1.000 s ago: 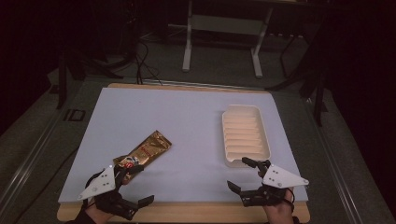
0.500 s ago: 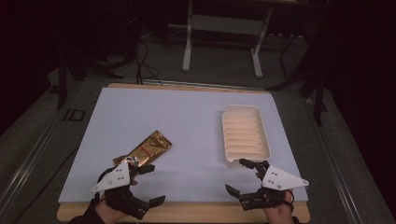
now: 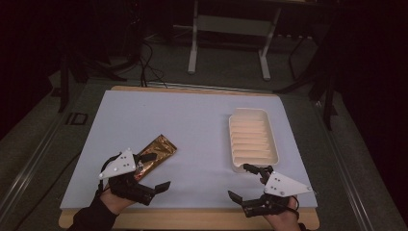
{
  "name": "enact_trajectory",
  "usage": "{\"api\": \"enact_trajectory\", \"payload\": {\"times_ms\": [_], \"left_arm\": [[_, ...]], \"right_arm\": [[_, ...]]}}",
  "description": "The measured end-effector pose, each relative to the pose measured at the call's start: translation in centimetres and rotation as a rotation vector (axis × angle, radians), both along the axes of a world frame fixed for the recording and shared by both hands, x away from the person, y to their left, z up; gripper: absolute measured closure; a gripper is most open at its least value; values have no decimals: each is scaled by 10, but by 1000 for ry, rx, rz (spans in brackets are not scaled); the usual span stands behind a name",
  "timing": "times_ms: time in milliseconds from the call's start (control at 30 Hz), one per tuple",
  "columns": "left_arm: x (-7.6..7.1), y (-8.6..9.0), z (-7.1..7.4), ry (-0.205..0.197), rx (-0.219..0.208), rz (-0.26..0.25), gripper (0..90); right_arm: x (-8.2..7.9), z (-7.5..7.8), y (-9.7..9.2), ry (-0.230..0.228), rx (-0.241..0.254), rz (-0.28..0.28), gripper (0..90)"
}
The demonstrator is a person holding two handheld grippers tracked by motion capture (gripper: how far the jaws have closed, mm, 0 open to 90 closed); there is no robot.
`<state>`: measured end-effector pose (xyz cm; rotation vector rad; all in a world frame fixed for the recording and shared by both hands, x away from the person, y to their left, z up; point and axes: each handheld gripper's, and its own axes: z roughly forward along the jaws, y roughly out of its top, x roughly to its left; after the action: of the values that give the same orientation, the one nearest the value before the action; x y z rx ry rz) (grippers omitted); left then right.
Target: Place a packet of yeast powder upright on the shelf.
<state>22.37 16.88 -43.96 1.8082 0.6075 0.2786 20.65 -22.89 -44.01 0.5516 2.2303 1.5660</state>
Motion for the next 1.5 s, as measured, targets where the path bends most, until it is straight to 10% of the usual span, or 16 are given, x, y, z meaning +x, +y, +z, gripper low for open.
{"api": "enact_trajectory", "payload": {"times_ms": [767, 1500], "left_arm": [[68, 16, -15, 17, 82, 125, 63], [122, 18, -52, 119, 191, 202, 225]], "right_arm": [[3, -2, -5, 8, 4, -23, 123], [3, -5, -4, 25, 0, -7, 125]]}}
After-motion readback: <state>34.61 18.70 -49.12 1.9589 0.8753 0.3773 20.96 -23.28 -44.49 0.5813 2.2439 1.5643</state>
